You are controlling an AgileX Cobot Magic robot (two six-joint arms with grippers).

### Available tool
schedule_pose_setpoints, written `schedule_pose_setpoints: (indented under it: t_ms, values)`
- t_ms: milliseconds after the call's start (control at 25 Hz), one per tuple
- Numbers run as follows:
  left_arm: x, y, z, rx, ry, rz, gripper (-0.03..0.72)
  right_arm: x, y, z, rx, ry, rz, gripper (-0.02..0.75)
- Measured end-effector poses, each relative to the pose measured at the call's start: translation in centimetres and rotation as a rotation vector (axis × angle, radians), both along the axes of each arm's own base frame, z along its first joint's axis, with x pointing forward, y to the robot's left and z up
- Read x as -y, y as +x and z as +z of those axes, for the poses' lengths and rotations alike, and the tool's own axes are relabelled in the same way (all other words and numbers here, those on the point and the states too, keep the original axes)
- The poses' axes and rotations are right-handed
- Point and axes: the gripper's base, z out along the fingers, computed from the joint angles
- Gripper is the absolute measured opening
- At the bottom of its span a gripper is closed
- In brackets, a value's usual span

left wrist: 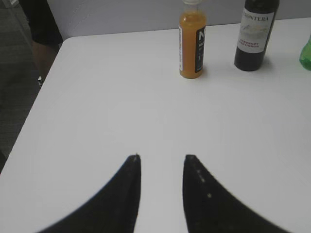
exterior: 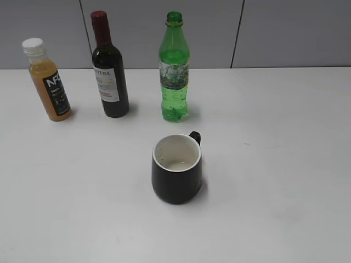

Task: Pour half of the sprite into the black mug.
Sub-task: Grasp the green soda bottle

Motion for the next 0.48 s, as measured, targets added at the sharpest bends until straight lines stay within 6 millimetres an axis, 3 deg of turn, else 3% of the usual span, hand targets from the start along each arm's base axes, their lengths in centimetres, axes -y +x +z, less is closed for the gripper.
schedule_pose_setpoints:
  t_ms: [480]
  values:
    - [0.0,0.0,0.0,0.0,0.0,0.0,0.237,-0.12,-0.02,0.01,-0.002,0.014,0.009,0.593]
